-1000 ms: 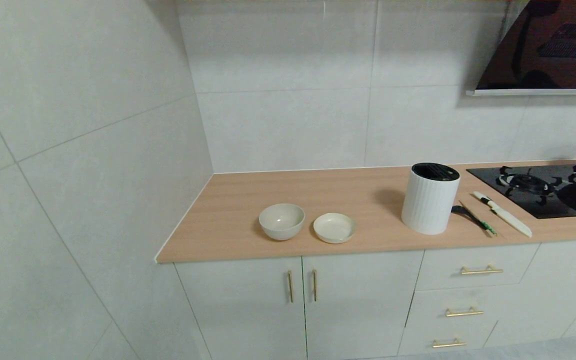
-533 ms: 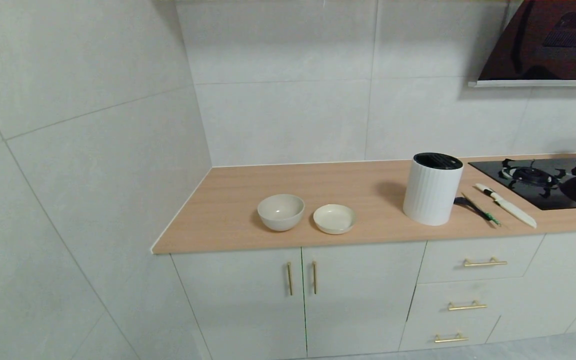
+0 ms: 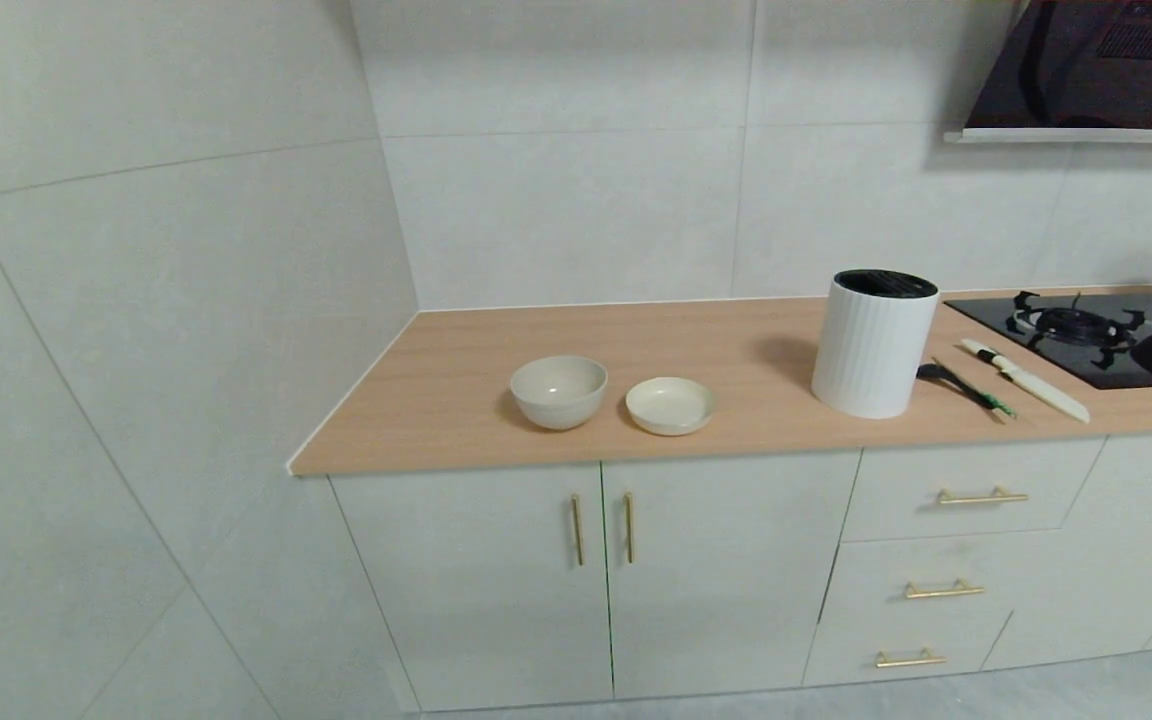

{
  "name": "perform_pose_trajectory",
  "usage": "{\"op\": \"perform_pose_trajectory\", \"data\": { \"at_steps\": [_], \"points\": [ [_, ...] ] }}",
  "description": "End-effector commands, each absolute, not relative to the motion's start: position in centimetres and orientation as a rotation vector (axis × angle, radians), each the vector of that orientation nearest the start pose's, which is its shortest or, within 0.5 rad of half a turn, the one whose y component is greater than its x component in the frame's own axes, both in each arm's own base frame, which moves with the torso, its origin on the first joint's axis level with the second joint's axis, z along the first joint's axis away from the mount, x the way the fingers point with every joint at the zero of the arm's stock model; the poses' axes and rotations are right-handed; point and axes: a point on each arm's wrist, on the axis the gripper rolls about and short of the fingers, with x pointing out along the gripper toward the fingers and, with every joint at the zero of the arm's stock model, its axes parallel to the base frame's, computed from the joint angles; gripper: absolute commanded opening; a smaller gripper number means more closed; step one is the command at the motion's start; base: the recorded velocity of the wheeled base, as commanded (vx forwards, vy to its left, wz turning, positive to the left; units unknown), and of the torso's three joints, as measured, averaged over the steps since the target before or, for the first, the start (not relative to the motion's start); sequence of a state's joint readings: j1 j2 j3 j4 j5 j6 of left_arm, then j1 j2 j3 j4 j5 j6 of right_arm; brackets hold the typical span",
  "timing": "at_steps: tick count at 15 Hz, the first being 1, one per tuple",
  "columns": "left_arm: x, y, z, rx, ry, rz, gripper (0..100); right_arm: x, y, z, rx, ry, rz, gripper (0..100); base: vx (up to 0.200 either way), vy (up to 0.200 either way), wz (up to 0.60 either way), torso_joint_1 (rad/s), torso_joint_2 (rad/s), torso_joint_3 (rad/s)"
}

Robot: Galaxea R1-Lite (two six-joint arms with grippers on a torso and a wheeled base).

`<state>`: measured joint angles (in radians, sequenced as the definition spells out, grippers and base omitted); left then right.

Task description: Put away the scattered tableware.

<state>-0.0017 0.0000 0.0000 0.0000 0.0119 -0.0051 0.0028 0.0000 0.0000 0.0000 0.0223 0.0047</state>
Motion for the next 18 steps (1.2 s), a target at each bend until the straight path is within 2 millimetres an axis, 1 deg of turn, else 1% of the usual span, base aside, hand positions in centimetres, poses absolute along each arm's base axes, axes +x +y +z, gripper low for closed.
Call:
{"op": "perform_pose_trajectory", "data": {
  "at_steps": [1,8,18],
  "points": [
    [-2.27,0.03,7.55,-0.005,0.002,0.011,100,-2.28,0.04,7.55,0.005,0.000,0.026,100,0.000,0.000,0.00,-0.242,0.54,0.305],
    [-2.27,0.03,7.55,-0.005,0.002,0.011,100,-2.28,0.04,7.55,0.005,0.000,0.026,100,0.000,0.000,0.00,-0.231,0.53,0.296],
    [-2.27,0.03,7.54,-0.006,0.003,0.011,100,-2.28,0.04,7.55,0.005,0.000,0.026,100,0.000,0.000,0.00,-0.189,0.49,0.295]
  ]
}}
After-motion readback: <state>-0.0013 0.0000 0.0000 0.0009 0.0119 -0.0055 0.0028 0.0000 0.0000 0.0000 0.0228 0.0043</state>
